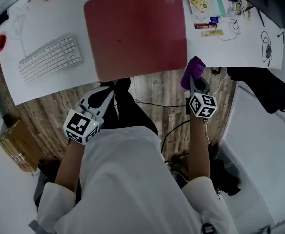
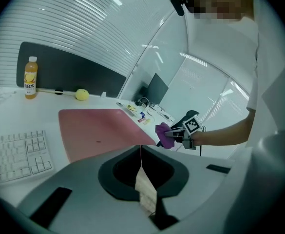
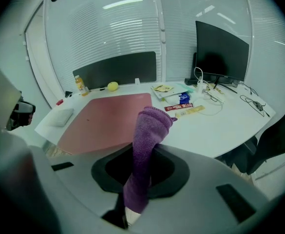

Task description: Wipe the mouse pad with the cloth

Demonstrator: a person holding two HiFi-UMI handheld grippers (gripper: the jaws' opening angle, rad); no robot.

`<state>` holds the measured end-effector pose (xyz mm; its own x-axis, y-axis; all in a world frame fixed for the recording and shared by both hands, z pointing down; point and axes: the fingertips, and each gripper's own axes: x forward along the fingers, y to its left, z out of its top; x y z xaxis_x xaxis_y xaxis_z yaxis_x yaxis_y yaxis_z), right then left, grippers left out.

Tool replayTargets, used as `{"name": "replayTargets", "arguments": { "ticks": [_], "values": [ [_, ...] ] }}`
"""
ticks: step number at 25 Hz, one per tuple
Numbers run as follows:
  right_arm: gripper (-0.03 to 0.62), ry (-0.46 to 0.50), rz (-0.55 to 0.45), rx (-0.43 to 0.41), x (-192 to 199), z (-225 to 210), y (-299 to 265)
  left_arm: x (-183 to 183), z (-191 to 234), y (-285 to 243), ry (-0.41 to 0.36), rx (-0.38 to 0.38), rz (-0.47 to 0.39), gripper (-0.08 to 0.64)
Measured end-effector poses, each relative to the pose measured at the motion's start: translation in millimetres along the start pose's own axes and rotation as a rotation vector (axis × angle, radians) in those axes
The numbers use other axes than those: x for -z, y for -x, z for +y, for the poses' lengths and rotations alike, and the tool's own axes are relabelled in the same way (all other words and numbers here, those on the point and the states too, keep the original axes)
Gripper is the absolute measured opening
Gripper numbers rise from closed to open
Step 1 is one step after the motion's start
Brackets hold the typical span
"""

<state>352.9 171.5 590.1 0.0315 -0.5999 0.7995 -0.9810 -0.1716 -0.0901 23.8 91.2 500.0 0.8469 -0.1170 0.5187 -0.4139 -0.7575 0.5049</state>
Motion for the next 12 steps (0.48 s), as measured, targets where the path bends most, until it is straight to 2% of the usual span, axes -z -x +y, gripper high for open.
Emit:
{"name": "replayTargets", "arguments": {
  "ticks": [8, 12],
  "values": [
    [0.075, 0.155, 0.08, 0.03, 4.1, -15.8, -40.8, 11.5, 19.5, 2.3, 0.047, -0.04, -0.003, 0.02],
    [0.075, 0.195, 0.088, 0.06, 0.9, -22.0, -59.2, 17.3, 27.3, 6.8, 0.071, -0.062, -0.009, 0.02]
  ]
}}
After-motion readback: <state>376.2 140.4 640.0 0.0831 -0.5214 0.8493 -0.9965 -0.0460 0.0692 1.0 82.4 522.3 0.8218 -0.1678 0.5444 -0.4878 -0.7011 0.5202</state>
